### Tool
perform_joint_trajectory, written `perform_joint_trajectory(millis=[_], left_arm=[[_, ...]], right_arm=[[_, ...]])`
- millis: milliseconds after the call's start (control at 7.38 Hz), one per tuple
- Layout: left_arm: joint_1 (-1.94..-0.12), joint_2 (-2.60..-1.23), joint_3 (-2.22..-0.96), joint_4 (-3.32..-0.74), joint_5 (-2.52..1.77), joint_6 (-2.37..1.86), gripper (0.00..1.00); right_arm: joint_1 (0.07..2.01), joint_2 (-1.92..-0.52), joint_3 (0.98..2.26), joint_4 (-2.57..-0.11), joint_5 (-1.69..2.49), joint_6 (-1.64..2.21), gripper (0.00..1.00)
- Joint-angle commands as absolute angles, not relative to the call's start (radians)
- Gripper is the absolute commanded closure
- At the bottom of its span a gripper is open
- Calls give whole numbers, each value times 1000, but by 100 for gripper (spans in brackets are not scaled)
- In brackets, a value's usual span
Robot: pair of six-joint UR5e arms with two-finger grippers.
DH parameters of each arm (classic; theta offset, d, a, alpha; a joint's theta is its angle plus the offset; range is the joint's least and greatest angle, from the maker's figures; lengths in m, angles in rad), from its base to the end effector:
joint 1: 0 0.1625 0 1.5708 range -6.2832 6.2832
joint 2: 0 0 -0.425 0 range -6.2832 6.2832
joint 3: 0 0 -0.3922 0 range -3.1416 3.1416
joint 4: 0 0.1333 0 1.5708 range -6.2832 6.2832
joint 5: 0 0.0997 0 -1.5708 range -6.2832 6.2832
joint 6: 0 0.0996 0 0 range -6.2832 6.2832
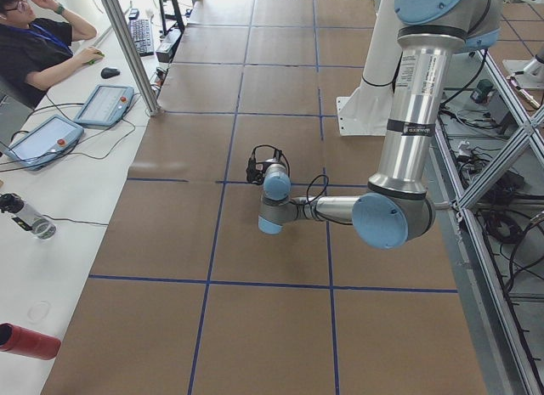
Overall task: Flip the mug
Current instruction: 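Grasp the white mug's rim with the left gripper and lift it, then carry the mug toward the table centre with the left gripper, rotating it upright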
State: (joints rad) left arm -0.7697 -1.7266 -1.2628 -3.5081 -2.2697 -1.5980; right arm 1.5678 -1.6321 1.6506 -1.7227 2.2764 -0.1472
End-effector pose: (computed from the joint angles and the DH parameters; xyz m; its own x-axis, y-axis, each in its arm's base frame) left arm 0.3159 -0.4025 0.5282 -0.1549 0.1211 -0.9805 0.0771 0.9909 0.1102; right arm 0.0673 -0.4550 0.6679 0.7528 -0.0623 0.6553 0.1146 0.9927 -0.0373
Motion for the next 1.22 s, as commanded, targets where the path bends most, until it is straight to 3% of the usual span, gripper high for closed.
perform_joint_trajectory(millis=[0, 271, 677, 1083], left_arm=[[-770, -1747, -1320, -3504, -2275, -1691, 100], [-769, -1791, -1351, -3399, -2315, -1741, 100], [-769, -1932, -1517, -2797, -2319, -1738, 100], [-685, -2190, -1525, -2280, -2156, -1726, 100]], right_arm=[[1568, -1632, 1651, -1723, 2276, -147, 0], [1568, -1632, 1651, -1723, 2276, -147, 0], [1568, -1632, 1651, -1723, 2276, -147, 0], [1568, -1632, 1651, -1723, 2276, -147, 0]])
